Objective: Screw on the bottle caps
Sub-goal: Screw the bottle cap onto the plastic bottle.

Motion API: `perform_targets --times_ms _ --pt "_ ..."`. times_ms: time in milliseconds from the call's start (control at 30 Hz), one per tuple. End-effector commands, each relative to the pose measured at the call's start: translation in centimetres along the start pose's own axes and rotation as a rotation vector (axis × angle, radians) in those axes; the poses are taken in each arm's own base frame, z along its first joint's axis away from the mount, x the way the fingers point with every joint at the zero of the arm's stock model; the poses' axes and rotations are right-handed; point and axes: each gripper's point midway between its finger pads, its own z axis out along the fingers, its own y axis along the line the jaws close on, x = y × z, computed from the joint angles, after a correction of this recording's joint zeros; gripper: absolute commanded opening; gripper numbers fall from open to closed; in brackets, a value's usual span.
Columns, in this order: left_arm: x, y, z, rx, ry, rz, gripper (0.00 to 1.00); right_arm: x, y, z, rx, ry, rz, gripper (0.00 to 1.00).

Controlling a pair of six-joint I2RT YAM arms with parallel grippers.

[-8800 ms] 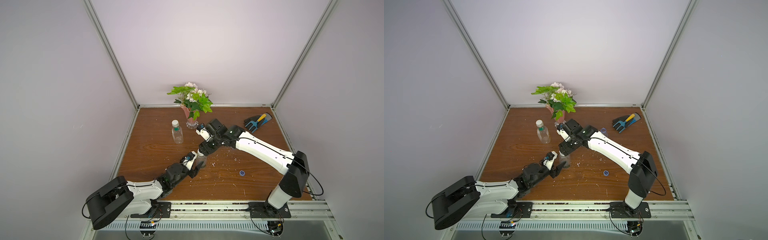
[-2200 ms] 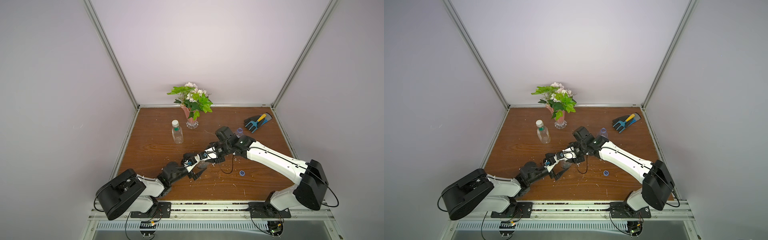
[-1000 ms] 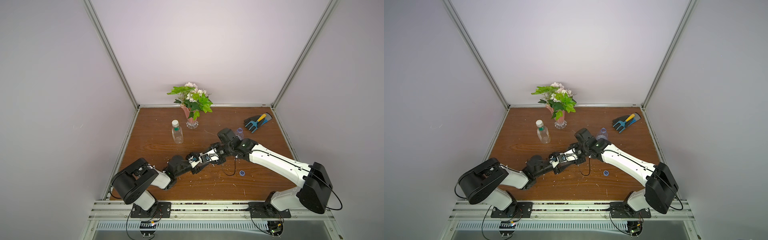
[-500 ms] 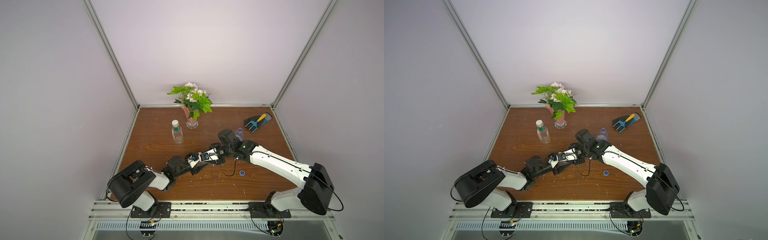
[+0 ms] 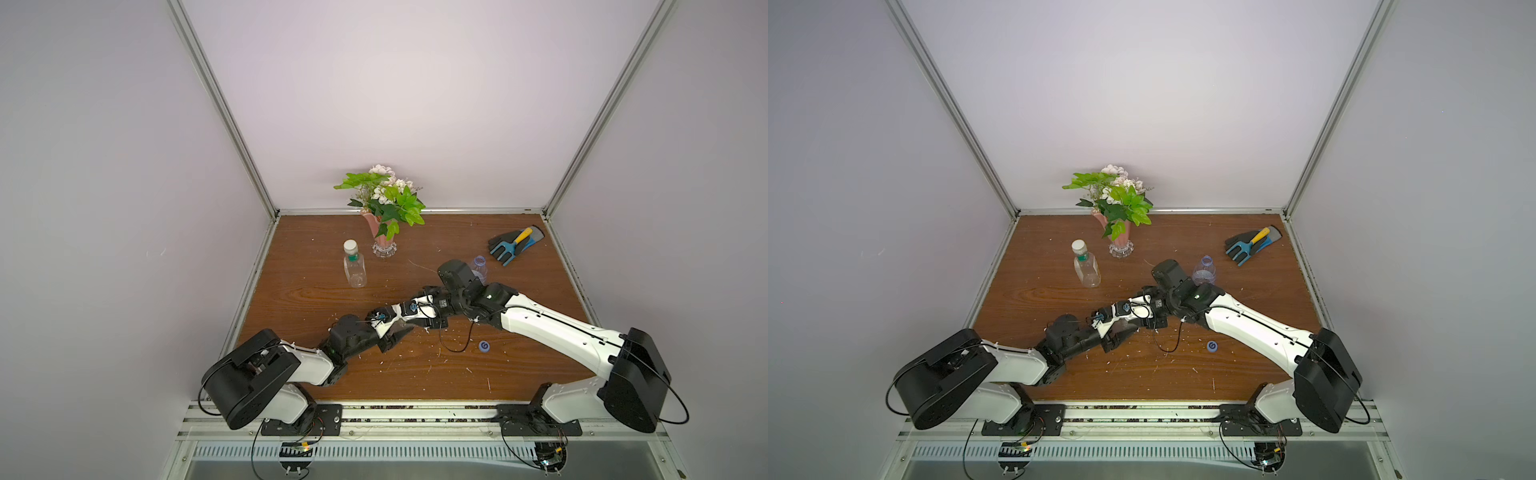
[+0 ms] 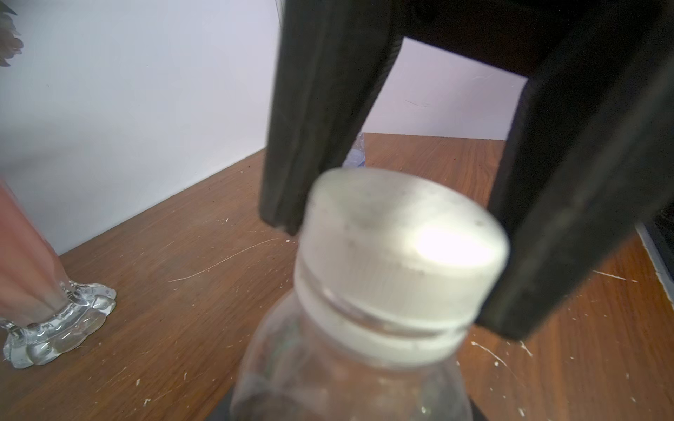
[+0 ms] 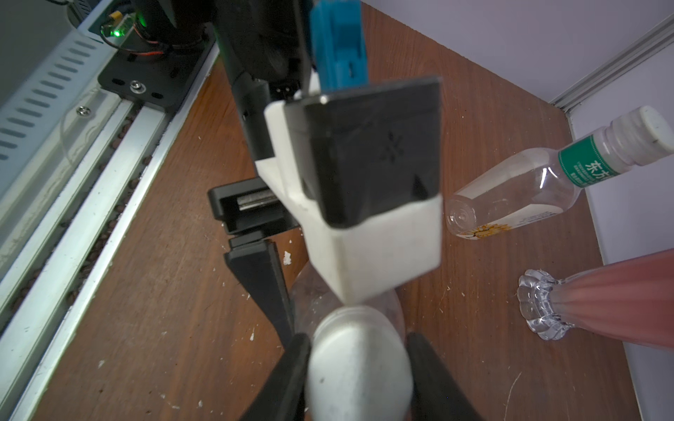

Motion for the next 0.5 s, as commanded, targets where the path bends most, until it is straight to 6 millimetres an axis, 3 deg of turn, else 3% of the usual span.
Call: perform_targets --times_ms 0,467 --pt "-3.2 2.8 -0.5 -0.138 -0.112 -0.048 0.25 2.7 1.7 -0.2 -0.040 0.109 0.144 0.07" --pt "-4.2 4.4 -1.3 -0.244 -0.140 -0.062 0.19 1.9 0.5 0.8 -0.001 0.109 0.420 0.00"
